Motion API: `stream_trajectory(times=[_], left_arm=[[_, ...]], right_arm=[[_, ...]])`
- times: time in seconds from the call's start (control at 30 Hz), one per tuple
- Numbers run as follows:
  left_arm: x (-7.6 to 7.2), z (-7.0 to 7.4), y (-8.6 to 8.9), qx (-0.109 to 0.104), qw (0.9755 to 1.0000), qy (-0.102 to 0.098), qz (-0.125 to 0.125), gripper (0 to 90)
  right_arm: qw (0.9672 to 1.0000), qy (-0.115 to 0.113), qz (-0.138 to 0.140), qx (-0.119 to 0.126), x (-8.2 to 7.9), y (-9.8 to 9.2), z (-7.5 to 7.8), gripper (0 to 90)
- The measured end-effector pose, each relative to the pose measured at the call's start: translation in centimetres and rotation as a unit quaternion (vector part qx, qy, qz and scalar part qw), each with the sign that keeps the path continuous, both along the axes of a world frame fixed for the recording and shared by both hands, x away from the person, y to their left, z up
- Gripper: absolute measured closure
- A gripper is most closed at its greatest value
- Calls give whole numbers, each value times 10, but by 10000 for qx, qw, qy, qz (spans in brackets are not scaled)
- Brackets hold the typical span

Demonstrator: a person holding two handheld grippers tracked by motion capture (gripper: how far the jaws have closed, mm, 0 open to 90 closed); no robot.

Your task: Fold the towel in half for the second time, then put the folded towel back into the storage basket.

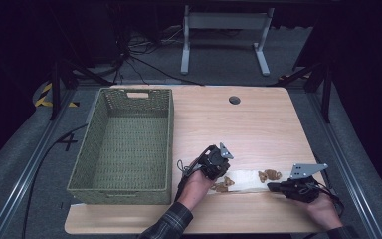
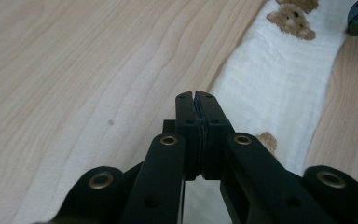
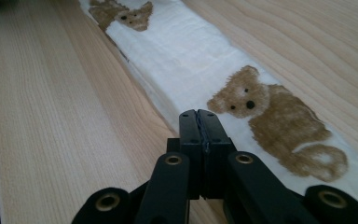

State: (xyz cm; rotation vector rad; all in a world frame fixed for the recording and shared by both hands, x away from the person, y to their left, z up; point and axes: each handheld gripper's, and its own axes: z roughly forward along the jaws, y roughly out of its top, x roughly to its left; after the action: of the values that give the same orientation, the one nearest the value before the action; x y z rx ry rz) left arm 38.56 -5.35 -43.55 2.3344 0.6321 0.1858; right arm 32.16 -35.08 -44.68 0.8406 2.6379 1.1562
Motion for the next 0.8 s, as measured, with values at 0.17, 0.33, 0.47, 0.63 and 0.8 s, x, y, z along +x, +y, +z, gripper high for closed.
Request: stream_trajectory(times=[0.17,0.33,0.47,0.63,0.8], left_arm=[[2,-7,0,173,9998,34,-49,889],[3,-15,-2,340,9993,118,-62,892],[0,-15,-3,406,9992,20,-8,895],[-3,-15,2,409,9991,87,-19,895],[-9,-14,8,427,9990,141,-25,894]], right_arm=[[9999,62,45,-146,0,5,-5,897],[9996,72,86,-252,1,7,-7,897],[9995,55,115,-290,4,7,-8,898],[9993,8,109,-346,10,7,-8,898],[9993,20,79,-377,20,6,-8,897]])
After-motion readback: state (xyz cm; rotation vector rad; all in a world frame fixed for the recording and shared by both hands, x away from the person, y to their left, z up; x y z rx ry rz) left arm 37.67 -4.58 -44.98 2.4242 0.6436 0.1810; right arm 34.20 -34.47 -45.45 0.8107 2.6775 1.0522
